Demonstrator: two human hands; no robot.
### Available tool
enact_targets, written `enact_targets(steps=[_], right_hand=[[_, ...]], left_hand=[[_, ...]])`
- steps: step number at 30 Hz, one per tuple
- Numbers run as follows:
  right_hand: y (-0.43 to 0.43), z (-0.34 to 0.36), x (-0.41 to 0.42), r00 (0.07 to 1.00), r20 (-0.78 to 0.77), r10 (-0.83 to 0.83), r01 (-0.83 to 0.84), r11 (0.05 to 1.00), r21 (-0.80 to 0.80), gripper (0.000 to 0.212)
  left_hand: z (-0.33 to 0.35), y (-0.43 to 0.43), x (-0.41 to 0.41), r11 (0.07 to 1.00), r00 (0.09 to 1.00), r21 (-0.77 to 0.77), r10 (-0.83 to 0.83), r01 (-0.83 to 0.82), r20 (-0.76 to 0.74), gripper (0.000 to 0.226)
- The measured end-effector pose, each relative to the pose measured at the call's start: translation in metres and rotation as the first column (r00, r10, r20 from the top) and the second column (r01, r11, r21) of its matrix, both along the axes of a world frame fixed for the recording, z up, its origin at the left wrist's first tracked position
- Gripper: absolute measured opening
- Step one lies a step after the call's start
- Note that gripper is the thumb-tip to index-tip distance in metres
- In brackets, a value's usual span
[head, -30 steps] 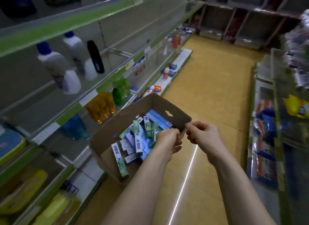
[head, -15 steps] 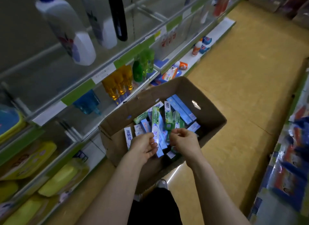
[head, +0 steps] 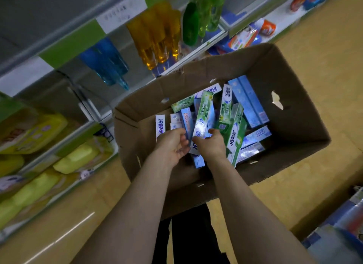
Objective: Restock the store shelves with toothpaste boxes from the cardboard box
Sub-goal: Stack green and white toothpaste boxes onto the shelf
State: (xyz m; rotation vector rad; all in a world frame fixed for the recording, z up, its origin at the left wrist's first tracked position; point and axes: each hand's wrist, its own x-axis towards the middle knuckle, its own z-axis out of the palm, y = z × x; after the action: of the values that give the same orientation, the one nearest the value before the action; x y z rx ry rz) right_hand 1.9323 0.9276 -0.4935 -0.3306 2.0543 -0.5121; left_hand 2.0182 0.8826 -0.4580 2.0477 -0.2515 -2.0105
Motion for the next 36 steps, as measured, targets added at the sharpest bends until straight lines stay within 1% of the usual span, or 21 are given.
enact_targets(steps=[3, 7, 9, 11, 13, 15, 16, 18, 19, 22, 23, 25, 28, 30, 32, 34, 36], right_hand=[[-0.006, -0.022, 0.001, 0.999, -0.023, 0.044, -0.043, 0.997, 0.060, 0.071], [-0.009, -0.041, 0.005, 0.995, -0.027, 0.100, -0.096, 0.989, 0.114, 0.081], [-0.009, -0.046, 0.008, 0.991, -0.034, 0.133, -0.127, 0.983, 0.135, 0.081], [-0.009, -0.048, 0.010, 0.991, -0.052, 0.123, -0.116, 0.985, 0.129, 0.070], [-0.010, -0.044, 0.010, 0.996, -0.052, 0.077, -0.072, 0.993, 0.088, 0.053], [-0.008, -0.035, 0.007, 0.999, -0.044, -0.001, 0.001, 1.000, 0.017, 0.034], [-0.006, -0.031, 0.007, 0.999, -0.035, -0.040, 0.039, 0.999, -0.024, 0.028], [-0.002, -0.012, 0.008, 0.993, -0.002, -0.115, 0.114, 0.988, -0.100, 0.027], [0.001, -0.004, 0.008, 0.989, 0.023, -0.145, 0.146, 0.981, -0.130, 0.033], [0.011, 0.029, 0.007, 0.974, 0.146, -0.174, 0.199, 0.964, -0.174, 0.066], [0.015, 0.042, 0.006, 0.961, 0.201, -0.189, 0.226, 0.957, -0.182, 0.066], [0.026, 0.065, 0.001, 0.935, 0.295, -0.198, 0.267, 0.940, -0.214, 0.051], [0.044, 0.103, -0.009, 0.897, 0.344, -0.277, 0.381, 0.879, -0.287, 0.036], [0.055, 0.130, -0.014, 0.852, 0.364, -0.377, 0.499, 0.795, -0.344, 0.030], [0.068, 0.155, -0.021, 0.810, 0.350, -0.471, 0.585, 0.692, -0.423, 0.027], [0.083, 0.180, -0.027, 0.782, 0.308, -0.541, 0.616, 0.598, -0.513, 0.027], [0.107, 0.205, -0.036, 0.772, 0.257, -0.582, 0.596, 0.521, -0.611, 0.037]], left_hand=[[-0.022, 0.001, 0.000, 0.999, 1.000, 0.040, 0.026, -0.026, -0.004, 0.017], [-0.045, 0.000, -0.001, 0.998, 0.999, 0.057, 0.040, -0.040, 0.013, 0.016], [-0.053, 0.000, -0.001, 0.998, 0.999, 0.059, 0.020, -0.022, 0.034, 0.016], [-0.057, -0.001, -0.001, 0.998, 1.000, 0.068, 0.008, -0.009, 0.024, 0.016], [-0.057, -0.002, -0.001, 0.996, 1.000, 0.087, -0.014, 0.015, -0.021, 0.016], [-0.051, -0.003, -0.003, 0.993, 0.996, 0.096, -0.056, 0.062, -0.067, 0.018], [-0.047, -0.003, -0.004, 0.992, 0.994, 0.097, -0.072, 0.080, -0.083, 0.019], [-0.033, -0.005, -0.006, 0.990, 0.988, 0.092, -0.094, 0.105, -0.123, 0.019], [-0.025, -0.006, -0.007, 0.990, 0.983, 0.087, -0.099, 0.114, -0.153, 0.019], [-0.002, -0.010, -0.012, 0.992, 0.964, 0.056, -0.092, 0.109, -0.250, 0.021], [0.006, -0.011, -0.013, 0.995, 0.959, 0.035, -0.079, 0.092, -0.273, 0.023], [0.021, -0.013, -0.015, 0.998, 0.952, -0.022, -0.061, 0.057, -0.301, 0.022], [0.055, -0.009, -0.020, 0.994, 0.925, -0.092, -0.087, 0.057, -0.369, 0.018], [0.078, -0.004, -0.025, 0.989, 0.897, -0.132, -0.119, 0.068, -0.426, 0.012], [0.103, 0.003, -0.034, 0.981, 0.861, -0.168, -0.164, 0.094, -0.482, 0.007], [0.129, 0.013, -0.045, 0.968, 0.823, -0.211, -0.229, 0.135, -0.520, 0.008], [0.155, 0.028, -0.062, 0.947, 0.781, -0.259, -0.305, 0.190, -0.545, 0.012]])
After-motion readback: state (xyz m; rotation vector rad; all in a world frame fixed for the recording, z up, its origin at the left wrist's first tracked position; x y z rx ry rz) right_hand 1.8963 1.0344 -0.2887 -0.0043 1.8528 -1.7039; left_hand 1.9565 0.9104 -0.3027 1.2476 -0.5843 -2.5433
